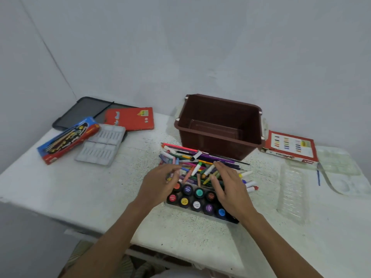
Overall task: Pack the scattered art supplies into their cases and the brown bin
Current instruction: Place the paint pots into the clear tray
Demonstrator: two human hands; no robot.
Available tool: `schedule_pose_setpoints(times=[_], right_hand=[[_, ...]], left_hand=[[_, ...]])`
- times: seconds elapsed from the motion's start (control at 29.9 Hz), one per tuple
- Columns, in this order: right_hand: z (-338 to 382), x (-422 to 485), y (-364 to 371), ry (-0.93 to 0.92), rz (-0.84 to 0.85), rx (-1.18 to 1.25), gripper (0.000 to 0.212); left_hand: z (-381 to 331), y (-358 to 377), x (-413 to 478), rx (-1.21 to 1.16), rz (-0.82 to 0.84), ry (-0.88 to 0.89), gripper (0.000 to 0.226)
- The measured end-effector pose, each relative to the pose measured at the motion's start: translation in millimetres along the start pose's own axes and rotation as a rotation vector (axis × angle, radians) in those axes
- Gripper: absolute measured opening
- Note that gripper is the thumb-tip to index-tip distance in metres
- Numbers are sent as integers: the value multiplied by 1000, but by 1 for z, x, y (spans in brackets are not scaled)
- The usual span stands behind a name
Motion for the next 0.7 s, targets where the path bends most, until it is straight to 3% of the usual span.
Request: schedule_pose_setpoints(times=[0.27, 0.37, 0.7], right_hand=[[0, 14, -11, 31, -48, 32, 54], [-22, 7, -30, 78, -94, 24, 58], [-129, -24, -129, 354, -322, 73, 39]], left_hand=[[-18, 2, 17, -132, 81, 69, 31], [-43, 23, 28, -196, 124, 133, 26], [-173, 123, 78, -325, 299, 237, 26]])
Point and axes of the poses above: each hand's wrist, its own x-axis towards the middle knuckle, its own y-axis out of the palm, z = x × y, the point moved 4 cm from there along x, towards the middle knuckle, and after that the axes turned 3 degrees about x, right-handed, at the moved point
